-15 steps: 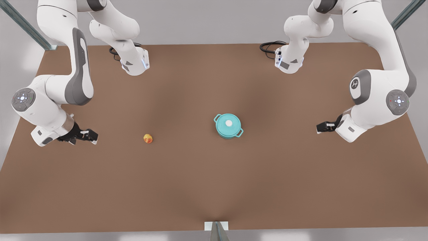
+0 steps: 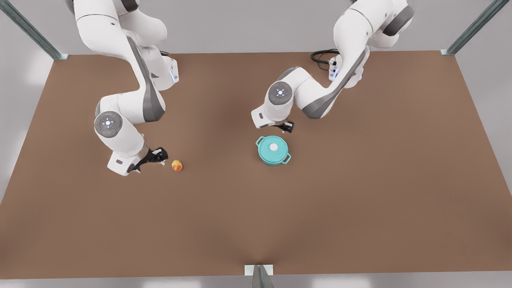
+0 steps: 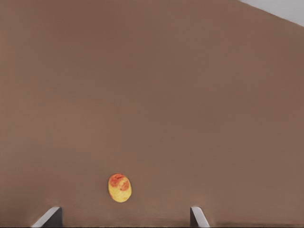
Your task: Open the pot lid and put the potato into the pot
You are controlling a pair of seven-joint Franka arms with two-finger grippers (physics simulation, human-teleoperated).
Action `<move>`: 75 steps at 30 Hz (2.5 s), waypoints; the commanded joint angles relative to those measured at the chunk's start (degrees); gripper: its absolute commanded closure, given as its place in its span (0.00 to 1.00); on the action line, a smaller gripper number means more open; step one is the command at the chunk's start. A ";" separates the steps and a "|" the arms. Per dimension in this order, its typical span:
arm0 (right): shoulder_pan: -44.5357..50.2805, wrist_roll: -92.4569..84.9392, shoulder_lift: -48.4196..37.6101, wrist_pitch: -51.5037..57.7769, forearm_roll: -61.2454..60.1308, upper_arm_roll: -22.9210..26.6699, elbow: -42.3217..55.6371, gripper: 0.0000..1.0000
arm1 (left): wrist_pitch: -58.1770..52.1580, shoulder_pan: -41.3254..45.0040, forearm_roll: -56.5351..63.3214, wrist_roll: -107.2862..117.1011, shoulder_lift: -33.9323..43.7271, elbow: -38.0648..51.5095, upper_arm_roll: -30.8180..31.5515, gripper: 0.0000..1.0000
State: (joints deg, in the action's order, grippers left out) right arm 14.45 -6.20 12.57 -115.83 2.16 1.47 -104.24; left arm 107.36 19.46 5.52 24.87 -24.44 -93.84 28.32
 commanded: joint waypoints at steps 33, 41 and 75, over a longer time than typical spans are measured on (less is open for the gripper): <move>1.02 -0.75 10.81 -40.88 -1.46 -1.47 -24.96 0.00 | 27.11 -2.50 15.48 45.09 -6.33 -13.64 -0.11 0.00; -0.82 -4.25 11.77 -40.88 -1.55 -1.38 -25.84 0.00 | 28.34 -2.15 15.48 45.36 -6.94 -13.56 -0.11 0.00; -0.03 -2.07 7.91 -36.22 -1.46 -4.10 -25.23 0.48 | 23.24 -10.93 16.54 33.14 -25.31 13.51 -9.34 0.48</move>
State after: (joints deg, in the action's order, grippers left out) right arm 14.34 -8.21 20.81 -154.25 0.51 -2.68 -129.50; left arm 130.28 8.50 22.06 63.99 -49.73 -80.42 18.99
